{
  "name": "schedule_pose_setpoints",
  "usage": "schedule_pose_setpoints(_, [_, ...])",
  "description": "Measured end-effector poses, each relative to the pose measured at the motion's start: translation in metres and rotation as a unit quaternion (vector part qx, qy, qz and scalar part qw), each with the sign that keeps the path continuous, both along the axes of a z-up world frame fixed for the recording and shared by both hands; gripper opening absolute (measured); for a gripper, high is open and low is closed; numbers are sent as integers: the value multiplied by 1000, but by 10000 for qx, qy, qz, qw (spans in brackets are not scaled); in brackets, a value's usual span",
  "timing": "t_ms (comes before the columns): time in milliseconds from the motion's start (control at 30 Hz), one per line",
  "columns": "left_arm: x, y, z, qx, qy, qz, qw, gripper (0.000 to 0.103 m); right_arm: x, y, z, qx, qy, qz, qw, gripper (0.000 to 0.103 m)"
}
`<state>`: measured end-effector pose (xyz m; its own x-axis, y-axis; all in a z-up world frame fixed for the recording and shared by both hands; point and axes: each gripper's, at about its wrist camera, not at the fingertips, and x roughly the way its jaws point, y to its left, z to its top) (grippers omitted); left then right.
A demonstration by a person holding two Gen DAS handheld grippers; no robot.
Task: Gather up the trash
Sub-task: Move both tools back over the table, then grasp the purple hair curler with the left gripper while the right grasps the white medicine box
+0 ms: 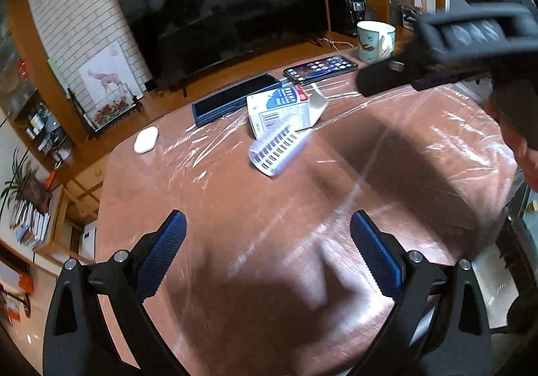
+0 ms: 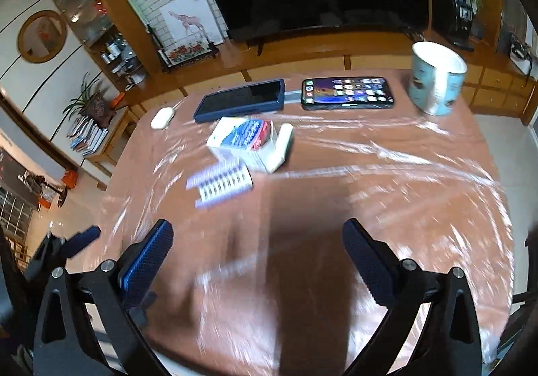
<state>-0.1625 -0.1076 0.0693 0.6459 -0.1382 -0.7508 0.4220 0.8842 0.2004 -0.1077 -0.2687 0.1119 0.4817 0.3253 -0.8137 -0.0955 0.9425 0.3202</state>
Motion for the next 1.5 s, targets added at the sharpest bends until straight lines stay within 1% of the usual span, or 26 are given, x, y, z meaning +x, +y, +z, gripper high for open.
schedule_pose_setpoints(167, [30,-2,-10,100,73,-293,9995,99,54,27,-23,-326,311,-219,9987,99])
schedule_pose_setpoints(300, [49,-6,-18,121,118,-539,9984,99,89,38,-41,-136,692,-396,9967,99])
schedule_pose_setpoints(400, [60,-12,-24,169,156,-738,9970,99,105,47,-47,-229,749,-457,9959,99])
schedule_pose_setpoints(500, [69,-18,-31,267,175,-933,9951,99,120,57,-52,-426,822,-434,9948,99])
schedule_pose_setpoints(600, [75,-26,-37,374,193,-1094,9931,99,131,63,-58,-570,933,-428,9931,99])
schedule_pose_setpoints(800, [86,-36,-45,444,279,-1384,9890,98,143,67,-61,-487,1074,-356,9924,99])
schedule_pose_setpoints(867, [86,-37,-45,439,268,-1456,9880,98,145,65,-62,-327,1131,-398,9922,99])
schedule_pose_setpoints(900, [86,-38,-45,447,260,-1492,9875,98,146,63,-62,-108,1136,-399,9927,99])
schedule_pose_setpoints(967, [84,-39,-45,430,228,-1580,9862,98,149,61,-63,-12,1172,-448,9921,99])
schedule_pose_setpoints(1033, [80,-42,-44,456,203,-1652,9850,98,153,64,-63,-77,1257,-386,9913,99])
schedule_pose_setpoints(1133, [78,-43,-44,432,194,-1698,9843,98,155,72,-64,-378,1326,-244,9902,99])
schedule_pose_setpoints(1267, [78,-42,-45,493,175,-1817,9820,98,159,78,-74,-438,1489,-125,9878,99])
schedule_pose_setpoints(1300, [80,-42,-47,535,178,-1853,9811,98,159,78,-76,-440,1510,-96,9875,98])
schedule_pose_setpoints(1333, [81,-43,-48,574,178,-1882,9803,98,160,79,-79,-405,1538,-25,9873,93])
schedule_pose_setpoints(1367, [81,-44,-49,590,196,-1901,9798,96,160,79,-80,-390,1549,22,9872,90])
schedule_pose_setpoints(1433, [80,-44,-50,471,287,-1945,9793,89,159,79,-78,-445,1446,48,9885,87])
schedule_pose_setpoints(1500, [84,-42,-47,302,432,-1988,9786,73,157,77,-79,-270,1419,128,9894,87])
